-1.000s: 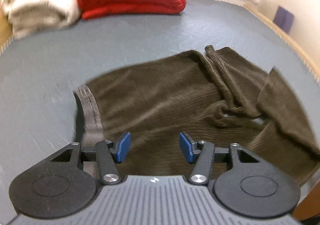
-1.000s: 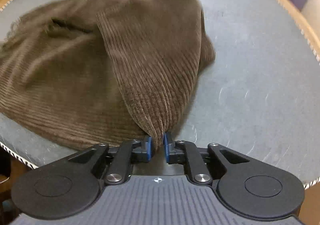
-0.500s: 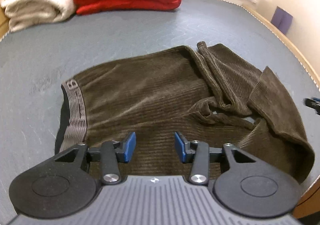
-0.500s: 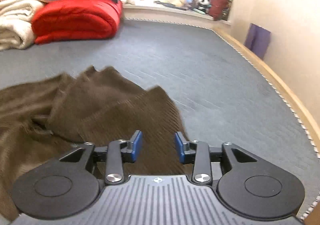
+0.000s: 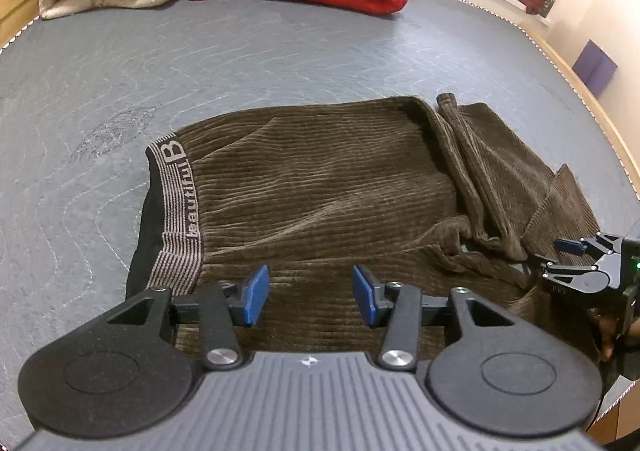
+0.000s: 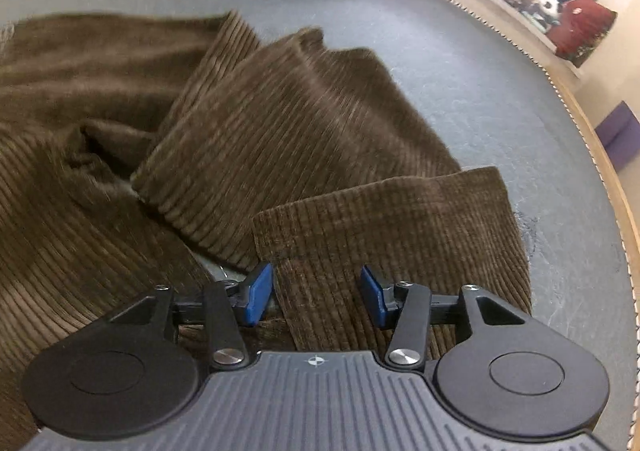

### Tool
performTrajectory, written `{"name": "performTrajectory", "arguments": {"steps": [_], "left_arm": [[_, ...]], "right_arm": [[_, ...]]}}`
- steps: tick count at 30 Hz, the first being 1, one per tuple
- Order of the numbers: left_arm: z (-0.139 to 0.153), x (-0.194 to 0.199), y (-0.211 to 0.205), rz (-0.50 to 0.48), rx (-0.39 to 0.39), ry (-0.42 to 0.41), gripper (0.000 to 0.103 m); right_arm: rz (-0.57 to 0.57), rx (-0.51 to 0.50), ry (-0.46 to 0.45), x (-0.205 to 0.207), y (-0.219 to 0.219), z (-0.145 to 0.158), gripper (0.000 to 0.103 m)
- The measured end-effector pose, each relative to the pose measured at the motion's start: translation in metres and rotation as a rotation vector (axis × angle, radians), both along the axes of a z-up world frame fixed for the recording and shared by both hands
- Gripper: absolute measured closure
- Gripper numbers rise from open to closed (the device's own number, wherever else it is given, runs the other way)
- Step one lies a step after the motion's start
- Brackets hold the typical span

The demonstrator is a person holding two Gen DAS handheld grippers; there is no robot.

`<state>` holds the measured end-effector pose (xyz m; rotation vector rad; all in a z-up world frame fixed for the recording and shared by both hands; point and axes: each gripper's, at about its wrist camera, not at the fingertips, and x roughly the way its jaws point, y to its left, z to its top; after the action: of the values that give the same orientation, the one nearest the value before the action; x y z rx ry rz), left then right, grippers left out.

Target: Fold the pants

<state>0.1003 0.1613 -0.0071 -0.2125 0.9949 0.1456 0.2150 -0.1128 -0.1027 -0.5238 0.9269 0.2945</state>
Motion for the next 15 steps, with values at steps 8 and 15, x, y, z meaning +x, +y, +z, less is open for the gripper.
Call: {"name": "performTrajectory", "arguments": {"steps": [8, 15], "left_arm": [[0.001, 0.0, 0.004, 0.029, 0.002, 0.009, 0.051], [0.003, -0.007, -0.019, -0.018, 0.01, -0.002, 0.051]], "right_arm": [[-0.155, 0.187, -0.142, -0.004, -0.058, 0.055, 0.097], [-0.661, 0.325, -0.413, -0.06, -0.236, 0.114, 0.097]]}}
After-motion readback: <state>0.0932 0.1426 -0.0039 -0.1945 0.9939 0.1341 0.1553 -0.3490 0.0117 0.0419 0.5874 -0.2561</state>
